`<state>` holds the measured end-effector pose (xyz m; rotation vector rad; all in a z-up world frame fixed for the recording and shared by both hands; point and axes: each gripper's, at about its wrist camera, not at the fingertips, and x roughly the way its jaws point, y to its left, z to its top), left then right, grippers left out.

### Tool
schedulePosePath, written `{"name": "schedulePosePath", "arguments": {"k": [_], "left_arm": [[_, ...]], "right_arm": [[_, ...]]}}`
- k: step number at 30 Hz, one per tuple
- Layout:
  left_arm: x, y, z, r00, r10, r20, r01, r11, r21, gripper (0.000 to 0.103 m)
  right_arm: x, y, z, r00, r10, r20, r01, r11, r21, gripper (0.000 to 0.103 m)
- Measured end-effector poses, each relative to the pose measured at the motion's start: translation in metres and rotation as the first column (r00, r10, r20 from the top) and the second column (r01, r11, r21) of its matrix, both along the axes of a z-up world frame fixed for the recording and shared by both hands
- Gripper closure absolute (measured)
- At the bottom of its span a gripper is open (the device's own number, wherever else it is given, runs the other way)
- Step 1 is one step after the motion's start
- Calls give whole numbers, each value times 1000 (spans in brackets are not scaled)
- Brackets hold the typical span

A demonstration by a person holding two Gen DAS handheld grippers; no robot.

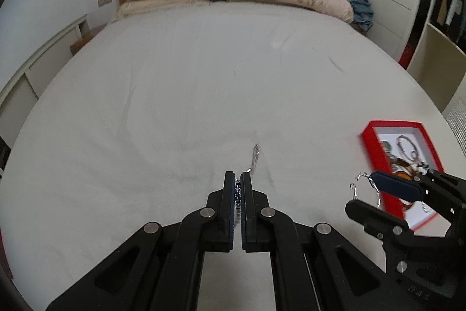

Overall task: Organize jewelry
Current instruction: 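Carry the necklace and twisted hoop into the red box and release both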

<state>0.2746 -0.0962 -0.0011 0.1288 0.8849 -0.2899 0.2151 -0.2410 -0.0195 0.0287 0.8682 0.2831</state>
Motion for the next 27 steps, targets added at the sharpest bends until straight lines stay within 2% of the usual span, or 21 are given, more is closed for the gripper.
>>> {"name": "schedulePosePath", "arguments": {"k": [5, 15, 21, 27], "left_arm": [[-28, -7, 28, 998, -29, 49, 29, 1000, -6, 100], [-80, -36, 82, 988, -80, 131, 82, 997, -5, 100], [-108, -66, 106, 976, -129, 175, 130, 991, 4, 100], [-126, -106, 116, 964, -191, 187, 191, 981, 18, 100]], "right_arm": [[-15, -7, 31, 999, -28, 38, 28, 1000, 1, 65], [-70, -41, 80, 987, -99, 124, 99, 995, 3, 65], [-106, -71, 99, 977, -145, 158, 147, 989, 3, 65], [-133, -110, 104, 965, -204, 166, 205, 979, 9, 65]]}}
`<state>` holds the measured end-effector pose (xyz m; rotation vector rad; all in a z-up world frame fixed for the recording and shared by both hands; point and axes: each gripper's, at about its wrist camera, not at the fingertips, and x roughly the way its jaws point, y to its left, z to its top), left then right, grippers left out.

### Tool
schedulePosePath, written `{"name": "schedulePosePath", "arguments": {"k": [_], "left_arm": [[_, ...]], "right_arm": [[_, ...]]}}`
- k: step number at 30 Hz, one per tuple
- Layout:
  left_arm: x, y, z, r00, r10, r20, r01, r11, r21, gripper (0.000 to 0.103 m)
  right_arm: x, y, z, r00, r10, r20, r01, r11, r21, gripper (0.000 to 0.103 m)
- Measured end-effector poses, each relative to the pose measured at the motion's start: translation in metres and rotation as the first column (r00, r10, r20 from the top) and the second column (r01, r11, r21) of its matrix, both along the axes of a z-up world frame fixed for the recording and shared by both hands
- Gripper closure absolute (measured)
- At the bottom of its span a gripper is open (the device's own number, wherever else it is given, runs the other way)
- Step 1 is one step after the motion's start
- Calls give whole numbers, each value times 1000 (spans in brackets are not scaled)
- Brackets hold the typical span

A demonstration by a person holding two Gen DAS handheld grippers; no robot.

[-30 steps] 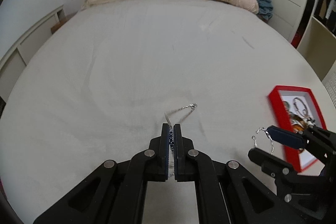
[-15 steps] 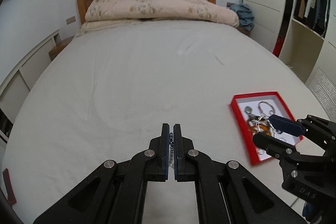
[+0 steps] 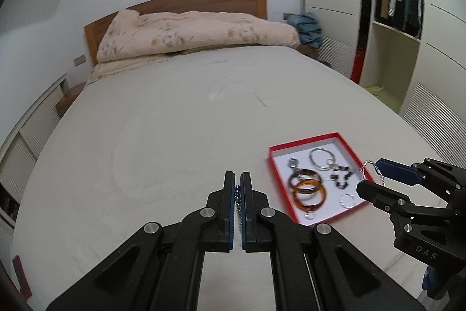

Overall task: Organize jewelry
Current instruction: 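Carry the necklace and twisted hoop into the red box and release both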

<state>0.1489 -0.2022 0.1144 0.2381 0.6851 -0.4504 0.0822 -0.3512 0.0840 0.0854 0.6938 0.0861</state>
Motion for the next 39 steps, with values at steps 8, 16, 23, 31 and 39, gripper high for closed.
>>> {"name": "schedulePosePath", "arguments": {"k": [8, 16, 23, 31, 39], "left_arm": [[1, -66, -4, 995, -96, -17, 96, 995, 8, 100], [31, -132, -20, 983, -171, -71, 171, 985, -1, 100], [67, -165, -65, 973, -171, -154, 174, 985, 5, 100], [79, -157, -150, 942, -143, -305, 172, 983, 70, 100], [77, -156, -187, 906, -154, -395, 196, 978, 67, 100]], "right_arm": [[-16, -59, -12, 996, -91, -14, 92, 996, 13, 65], [3, -105, -48, 987, -147, -65, 150, 988, 39, 65], [44, -125, -80, 984, -143, -101, 149, 988, 46, 65], [74, -127, -134, 975, -111, -191, 124, 991, 57, 65], [77, -122, -173, 954, -87, -287, 104, 994, 45, 65]]}}
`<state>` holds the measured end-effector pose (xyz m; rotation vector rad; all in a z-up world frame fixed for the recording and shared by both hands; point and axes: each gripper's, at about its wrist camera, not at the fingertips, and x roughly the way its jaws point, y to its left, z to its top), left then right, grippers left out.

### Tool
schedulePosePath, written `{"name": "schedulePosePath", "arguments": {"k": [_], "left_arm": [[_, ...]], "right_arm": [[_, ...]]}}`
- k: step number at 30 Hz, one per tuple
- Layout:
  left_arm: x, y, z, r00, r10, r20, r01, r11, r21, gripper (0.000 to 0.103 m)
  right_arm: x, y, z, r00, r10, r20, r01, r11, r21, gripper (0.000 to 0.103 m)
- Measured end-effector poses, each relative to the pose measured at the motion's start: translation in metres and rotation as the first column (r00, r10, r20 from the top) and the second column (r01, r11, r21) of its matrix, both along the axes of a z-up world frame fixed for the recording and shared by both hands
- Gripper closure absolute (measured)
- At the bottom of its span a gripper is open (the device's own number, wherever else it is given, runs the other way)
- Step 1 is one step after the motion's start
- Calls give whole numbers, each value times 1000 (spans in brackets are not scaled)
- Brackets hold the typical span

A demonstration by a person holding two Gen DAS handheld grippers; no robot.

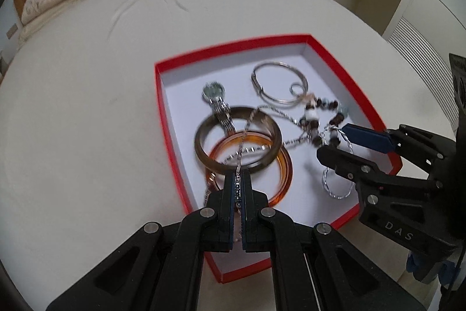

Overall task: Organize jewelry
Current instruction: 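Carry the necklace and twisted hoop into the red box and release both, then withdraw both open tools from the red box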

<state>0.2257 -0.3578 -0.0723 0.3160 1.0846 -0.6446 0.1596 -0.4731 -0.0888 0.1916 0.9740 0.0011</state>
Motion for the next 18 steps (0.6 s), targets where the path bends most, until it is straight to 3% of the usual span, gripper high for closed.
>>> {"name": "schedulePosePath", "arguments": {"k": [13, 18], "left_arm": [[-1, 9, -16, 997, 35, -72, -38, 999, -39, 98], [-5, 17, -7, 998, 49, -49, -52, 998, -47, 83]], "right_arm": [[6, 5, -9, 997, 9, -77, -14, 998, -55, 64], [4, 6, -7, 996, -2, -89, -2, 999, -53, 55]]}}
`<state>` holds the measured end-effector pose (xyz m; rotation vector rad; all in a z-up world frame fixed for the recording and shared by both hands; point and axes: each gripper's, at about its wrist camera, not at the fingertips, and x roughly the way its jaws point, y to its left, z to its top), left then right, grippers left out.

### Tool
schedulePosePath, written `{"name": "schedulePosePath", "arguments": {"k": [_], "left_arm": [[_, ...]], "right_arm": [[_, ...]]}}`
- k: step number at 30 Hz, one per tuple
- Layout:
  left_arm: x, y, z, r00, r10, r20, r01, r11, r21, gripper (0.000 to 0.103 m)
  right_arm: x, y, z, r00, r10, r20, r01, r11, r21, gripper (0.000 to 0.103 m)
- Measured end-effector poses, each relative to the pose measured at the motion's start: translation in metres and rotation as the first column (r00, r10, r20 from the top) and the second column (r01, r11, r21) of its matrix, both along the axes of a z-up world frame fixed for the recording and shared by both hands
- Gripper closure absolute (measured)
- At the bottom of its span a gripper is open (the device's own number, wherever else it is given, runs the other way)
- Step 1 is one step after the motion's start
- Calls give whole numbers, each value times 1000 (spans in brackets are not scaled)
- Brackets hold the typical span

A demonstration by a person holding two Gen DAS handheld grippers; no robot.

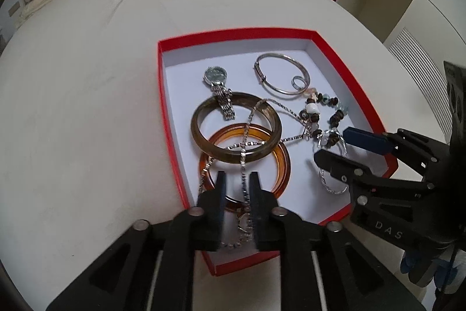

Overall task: Organize jewelry
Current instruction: 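Withdraw both open tools from the red box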

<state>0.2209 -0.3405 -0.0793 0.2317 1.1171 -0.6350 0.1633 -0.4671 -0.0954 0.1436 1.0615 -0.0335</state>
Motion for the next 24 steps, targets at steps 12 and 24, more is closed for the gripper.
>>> {"name": "schedulePosePath", "arguments": {"k": [12, 24], "left_arm": [[-16, 37, 44, 996, 69, 56, -67, 997, -37, 57], [-60, 124, 99, 954, 231, 192, -227, 973, -47, 21]], "right_arm": [[-25, 5, 32, 999, -39, 26, 39, 999, -10, 55], [-72, 75, 98, 993, 5, 118, -3, 1000, -15, 49]]}}
